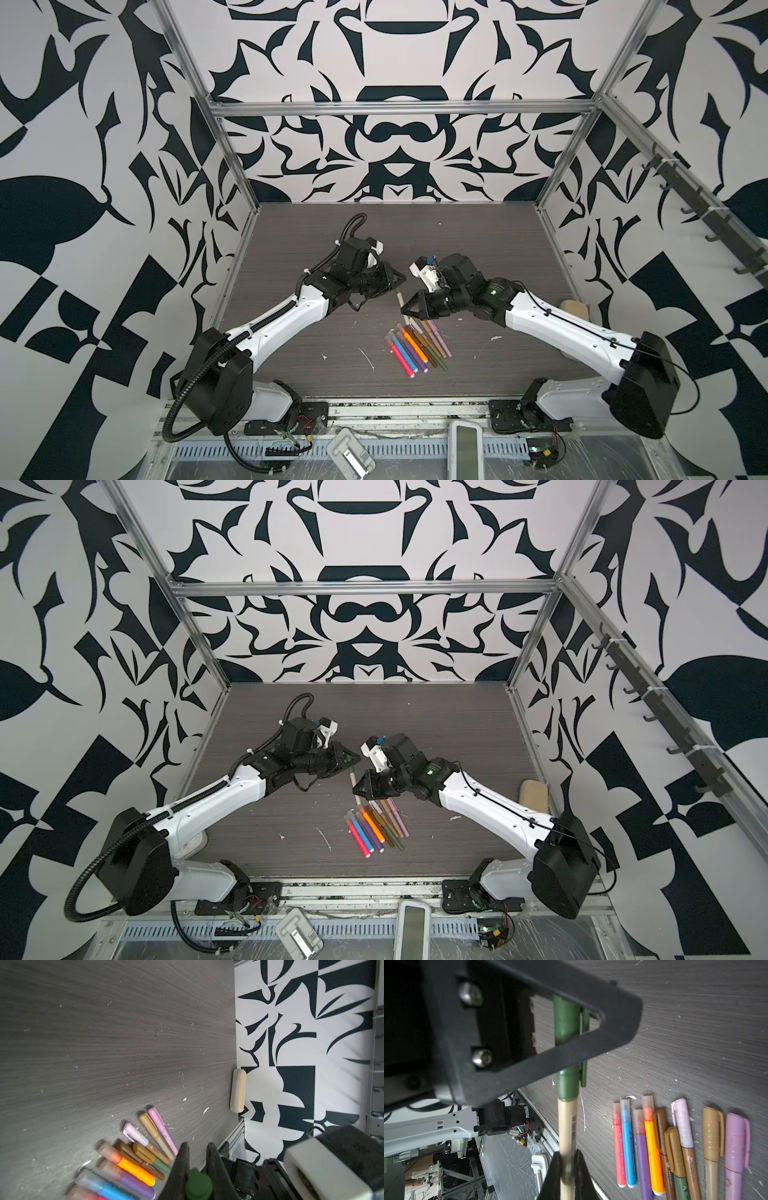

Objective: Open the pen caps
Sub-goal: 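Bring the pen cap to the left gripper and close it on the cap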

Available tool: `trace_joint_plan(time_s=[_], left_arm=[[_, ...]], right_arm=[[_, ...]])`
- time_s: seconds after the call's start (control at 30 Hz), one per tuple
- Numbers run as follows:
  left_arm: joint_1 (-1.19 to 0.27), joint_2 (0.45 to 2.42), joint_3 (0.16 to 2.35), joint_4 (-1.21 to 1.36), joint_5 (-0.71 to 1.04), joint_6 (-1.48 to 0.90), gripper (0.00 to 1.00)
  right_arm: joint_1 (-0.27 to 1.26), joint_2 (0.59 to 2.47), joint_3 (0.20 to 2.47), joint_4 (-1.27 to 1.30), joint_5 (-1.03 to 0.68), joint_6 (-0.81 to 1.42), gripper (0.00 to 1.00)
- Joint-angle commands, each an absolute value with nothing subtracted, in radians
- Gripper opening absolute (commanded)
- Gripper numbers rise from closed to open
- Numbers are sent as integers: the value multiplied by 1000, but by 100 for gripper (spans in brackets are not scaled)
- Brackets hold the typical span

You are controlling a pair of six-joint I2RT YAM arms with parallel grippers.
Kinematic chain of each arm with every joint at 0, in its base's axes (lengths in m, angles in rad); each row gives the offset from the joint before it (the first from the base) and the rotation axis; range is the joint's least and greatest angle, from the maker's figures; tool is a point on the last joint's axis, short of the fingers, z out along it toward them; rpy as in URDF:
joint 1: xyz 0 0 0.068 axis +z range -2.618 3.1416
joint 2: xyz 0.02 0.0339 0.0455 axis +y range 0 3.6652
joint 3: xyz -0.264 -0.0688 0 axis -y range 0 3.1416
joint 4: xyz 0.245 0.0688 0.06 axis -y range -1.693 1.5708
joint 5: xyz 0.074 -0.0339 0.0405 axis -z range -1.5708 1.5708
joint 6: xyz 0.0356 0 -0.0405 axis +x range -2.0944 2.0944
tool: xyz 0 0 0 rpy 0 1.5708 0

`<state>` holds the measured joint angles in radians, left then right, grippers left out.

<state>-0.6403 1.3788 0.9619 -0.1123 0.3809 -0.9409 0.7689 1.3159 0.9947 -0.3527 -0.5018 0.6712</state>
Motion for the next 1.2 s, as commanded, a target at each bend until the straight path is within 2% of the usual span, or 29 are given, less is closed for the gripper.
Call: trace_joint_plan(time_s=[0.0,0.2,0.27,0.33,0.4,0.43,0.67,0.8,1.07,1.13,1.17], left_arm=[[-644,1357,982,-137,384,-911,0],[-655,1309,966,-152,350,-883,0],[-654,1303,966,-162,339,-878,0],[-655,1299,965,-163,334,-880,0],[-655,1301,969,-164,327,-896,0],[-655,1303,970,-164,325,-902,0],[-654,1319,974,-130,343,-973,0],[-653,1325,968,-108,344,-1020,0],[-653,1364,957,-55,362,-1076,0],[-653,1370,953,-36,367,-1089,0],[-653,1372,954,-33,369,-1091,0]], right_arm=[[772,1274,1027,-361,-477,655,11],[773,1225,991,-311,-425,660,72],[780,1218,977,-282,-420,657,75],[793,1224,977,-275,-403,651,67],[811,1243,984,-273,-382,646,52],[822,1250,987,-271,-366,647,48],[871,1262,946,-207,-239,705,28],[890,1220,891,-143,-160,737,24],[896,1145,803,-21,-140,726,23],[895,1139,797,-16,-145,725,16],[895,1135,795,-13,-151,723,9]])
